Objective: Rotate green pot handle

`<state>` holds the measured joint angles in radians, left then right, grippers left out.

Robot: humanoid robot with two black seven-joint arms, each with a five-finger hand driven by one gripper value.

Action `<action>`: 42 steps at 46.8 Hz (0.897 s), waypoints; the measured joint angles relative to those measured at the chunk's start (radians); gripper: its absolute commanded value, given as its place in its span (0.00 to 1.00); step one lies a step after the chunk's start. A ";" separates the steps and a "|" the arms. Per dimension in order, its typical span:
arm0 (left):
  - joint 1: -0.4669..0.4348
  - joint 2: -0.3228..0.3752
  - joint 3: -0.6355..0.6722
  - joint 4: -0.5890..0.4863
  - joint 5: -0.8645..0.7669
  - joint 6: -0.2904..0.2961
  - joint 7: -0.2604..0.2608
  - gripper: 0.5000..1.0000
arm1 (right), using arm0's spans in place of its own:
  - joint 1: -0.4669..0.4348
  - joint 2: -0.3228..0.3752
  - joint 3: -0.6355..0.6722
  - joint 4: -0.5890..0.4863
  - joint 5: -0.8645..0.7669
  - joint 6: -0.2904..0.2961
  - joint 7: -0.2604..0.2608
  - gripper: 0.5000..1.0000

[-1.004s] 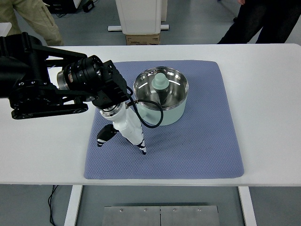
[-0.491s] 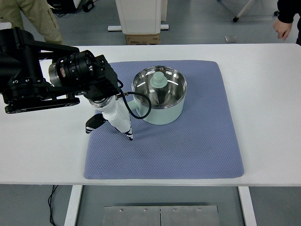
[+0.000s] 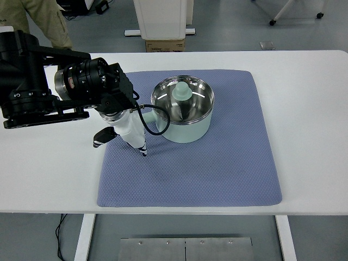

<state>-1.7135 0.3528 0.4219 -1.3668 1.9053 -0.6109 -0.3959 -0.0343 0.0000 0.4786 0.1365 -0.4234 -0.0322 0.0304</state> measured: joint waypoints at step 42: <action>-0.003 -0.011 0.022 0.097 0.164 0.000 0.015 1.00 | 0.000 0.000 0.000 0.000 0.000 0.000 0.000 1.00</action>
<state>-1.7163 0.3421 0.4434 -1.2697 2.0692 -0.6108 -0.3808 -0.0347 0.0000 0.4786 0.1365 -0.4234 -0.0322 0.0307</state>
